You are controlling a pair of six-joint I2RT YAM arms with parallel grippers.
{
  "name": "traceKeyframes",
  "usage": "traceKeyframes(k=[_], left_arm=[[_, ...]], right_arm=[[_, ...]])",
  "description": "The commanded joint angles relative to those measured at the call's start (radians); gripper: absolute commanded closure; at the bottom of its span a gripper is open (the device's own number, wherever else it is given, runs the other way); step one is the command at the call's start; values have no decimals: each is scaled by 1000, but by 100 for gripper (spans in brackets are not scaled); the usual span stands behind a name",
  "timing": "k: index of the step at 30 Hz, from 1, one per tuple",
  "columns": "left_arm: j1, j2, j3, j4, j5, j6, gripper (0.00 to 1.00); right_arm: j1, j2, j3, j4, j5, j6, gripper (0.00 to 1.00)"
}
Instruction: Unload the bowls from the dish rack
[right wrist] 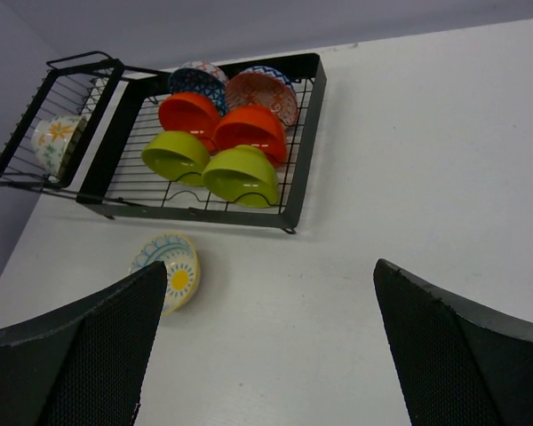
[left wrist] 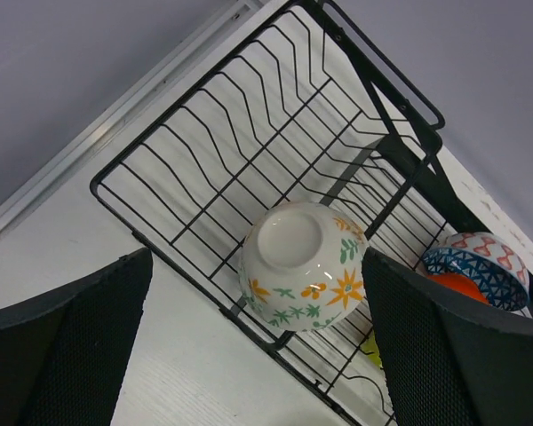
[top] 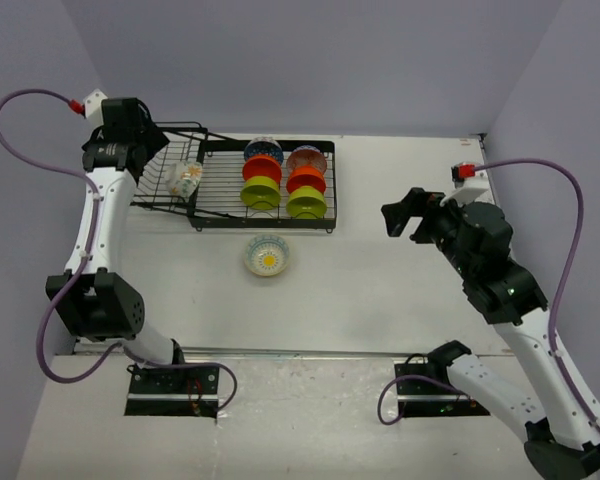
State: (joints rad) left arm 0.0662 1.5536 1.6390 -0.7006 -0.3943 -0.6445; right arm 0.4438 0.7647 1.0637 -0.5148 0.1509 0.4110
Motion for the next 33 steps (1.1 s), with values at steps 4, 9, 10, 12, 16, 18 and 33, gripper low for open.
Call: traceKeyframes(k=[4, 9, 10, 12, 16, 18, 33], left_arm=[[33, 123, 146, -51, -6, -14, 0], [32, 250, 289, -91, 151, 87, 0], [20, 240, 248, -73, 166, 142, 0], [-49, 214, 232, -86, 65, 210, 0], [-123, 126, 167, -145, -101, 215, 0], [-126, 19, 38, -28, -16, 235, 0], [-281, -383, -86, -25, -302, 123, 0]], right_arm=[[-2, 61, -48, 125, -146, 28, 1], [-1, 124, 5, 73, -178, -1, 1], [-1, 113, -8, 97, -180, -5, 1], [-4, 97, -89, 168, -208, 9, 1], [-1, 273, -85, 381, -540, 55, 1], [18, 355, 42, 333, -619, 86, 1], [180, 1106, 465, 831, -673, 551, 1]])
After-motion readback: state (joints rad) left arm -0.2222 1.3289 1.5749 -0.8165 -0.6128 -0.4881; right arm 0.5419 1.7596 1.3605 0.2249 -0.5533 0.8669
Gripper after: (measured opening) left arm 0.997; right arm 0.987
